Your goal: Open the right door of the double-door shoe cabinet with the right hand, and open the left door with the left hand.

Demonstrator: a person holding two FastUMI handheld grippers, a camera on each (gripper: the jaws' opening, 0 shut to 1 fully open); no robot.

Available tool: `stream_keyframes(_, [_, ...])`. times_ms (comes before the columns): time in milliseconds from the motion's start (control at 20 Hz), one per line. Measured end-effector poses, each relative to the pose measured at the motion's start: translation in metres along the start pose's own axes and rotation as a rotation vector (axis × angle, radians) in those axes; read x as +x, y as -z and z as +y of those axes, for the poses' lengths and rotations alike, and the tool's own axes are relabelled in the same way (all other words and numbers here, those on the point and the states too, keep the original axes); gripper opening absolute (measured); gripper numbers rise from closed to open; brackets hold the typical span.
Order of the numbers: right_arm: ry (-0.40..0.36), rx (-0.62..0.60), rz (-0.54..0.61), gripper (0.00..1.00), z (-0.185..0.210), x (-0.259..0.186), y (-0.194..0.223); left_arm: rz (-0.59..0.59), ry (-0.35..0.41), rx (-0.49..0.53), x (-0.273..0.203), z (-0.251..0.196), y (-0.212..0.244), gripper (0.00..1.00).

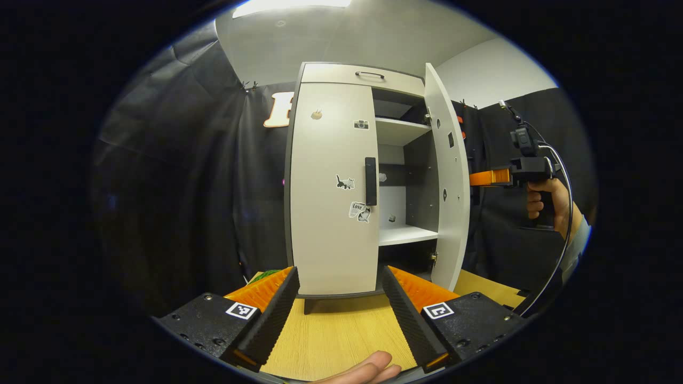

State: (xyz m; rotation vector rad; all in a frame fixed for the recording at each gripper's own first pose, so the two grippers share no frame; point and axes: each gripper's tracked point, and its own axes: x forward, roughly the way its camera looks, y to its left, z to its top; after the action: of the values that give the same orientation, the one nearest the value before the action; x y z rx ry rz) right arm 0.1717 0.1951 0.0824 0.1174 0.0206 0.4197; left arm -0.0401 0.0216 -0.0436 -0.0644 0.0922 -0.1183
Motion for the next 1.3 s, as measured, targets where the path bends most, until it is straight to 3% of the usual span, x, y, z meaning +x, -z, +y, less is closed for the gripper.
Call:
stream_keyframes(400, [0.072,0.048,-0.019,0.13,-0.009,-0.003,-0.001,0.020,-0.001,-0.008,0.005,0.000,0.009,0.97])
stream_keyframes(600, [0.243,0.026,-0.053,0.13,-0.046,0.000,-0.004,0.027,0.003,-0.004,0.007,-0.003,0.012,0.98])
stream_keyframes(650, [0.175,0.061,-0.029,0.00,-0.040,0.001,-0.003,0.029,0.004,-0.005,0.007,-0.003,0.014,0.97])
stream_keyframes(750, [0.131,0.115,-0.033,0.01,-0.047,0.003,-0.003,0.032,0.005,-0.004,0.010,-0.003,0.015,0.97])
stream_keyframes(850, [0.119,0.089,-0.042,0.06,-0.045,0.000,-0.003,0.041,-0.002,-0.006,0.011,-0.001,0.017,0.97])
stream_keyframes(1300, [0.126,0.075,-0.070,0.06,-0.046,-0.006,-0.006,0.046,-0.009,0.015,0.015,-0.004,0.014,0.97])
